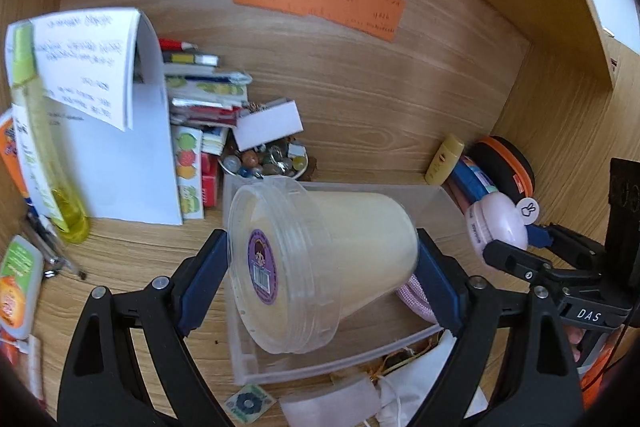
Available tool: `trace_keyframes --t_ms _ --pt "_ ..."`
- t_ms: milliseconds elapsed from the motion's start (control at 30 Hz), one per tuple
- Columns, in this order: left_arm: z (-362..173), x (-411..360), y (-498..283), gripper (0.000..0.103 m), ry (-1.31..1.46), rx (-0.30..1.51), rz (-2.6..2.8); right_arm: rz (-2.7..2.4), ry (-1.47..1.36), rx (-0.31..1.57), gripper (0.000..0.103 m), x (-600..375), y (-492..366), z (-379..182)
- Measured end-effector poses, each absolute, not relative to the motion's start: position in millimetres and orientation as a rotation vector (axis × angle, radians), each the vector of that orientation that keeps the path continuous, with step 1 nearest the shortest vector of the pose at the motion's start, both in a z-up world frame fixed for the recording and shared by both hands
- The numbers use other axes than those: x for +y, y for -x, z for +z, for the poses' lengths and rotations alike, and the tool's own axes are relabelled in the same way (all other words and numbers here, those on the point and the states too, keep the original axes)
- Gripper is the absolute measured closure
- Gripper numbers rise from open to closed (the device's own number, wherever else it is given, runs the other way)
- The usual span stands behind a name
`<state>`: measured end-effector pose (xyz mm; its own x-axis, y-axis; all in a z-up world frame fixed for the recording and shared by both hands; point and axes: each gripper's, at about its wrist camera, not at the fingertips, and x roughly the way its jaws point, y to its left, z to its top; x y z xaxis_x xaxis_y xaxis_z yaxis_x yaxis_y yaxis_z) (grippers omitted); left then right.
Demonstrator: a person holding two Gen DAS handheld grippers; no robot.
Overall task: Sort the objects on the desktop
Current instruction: 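Carry the jar and pink container over the bin and release both inside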
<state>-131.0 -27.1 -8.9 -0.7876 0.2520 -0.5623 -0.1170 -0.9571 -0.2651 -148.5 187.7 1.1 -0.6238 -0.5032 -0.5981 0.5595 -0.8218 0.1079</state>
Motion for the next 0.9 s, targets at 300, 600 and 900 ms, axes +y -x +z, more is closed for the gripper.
trace_keyframes --t_ms 300,600,900 --pt "-31 -22 148 0.014 1.003 -0.316 2.733 -2.317 -0.924 0.114 0.043 171 160 -20" --pt "-39 -11 151 0.014 0.996 -0.189 2.754 -2.263 -0.981 0.189 0.043 152 164 -38" --pt "-45 0 152 0.017 0.995 -0.097 2.737 -2.238 -1.003 0.190 0.043 150 169 -40"
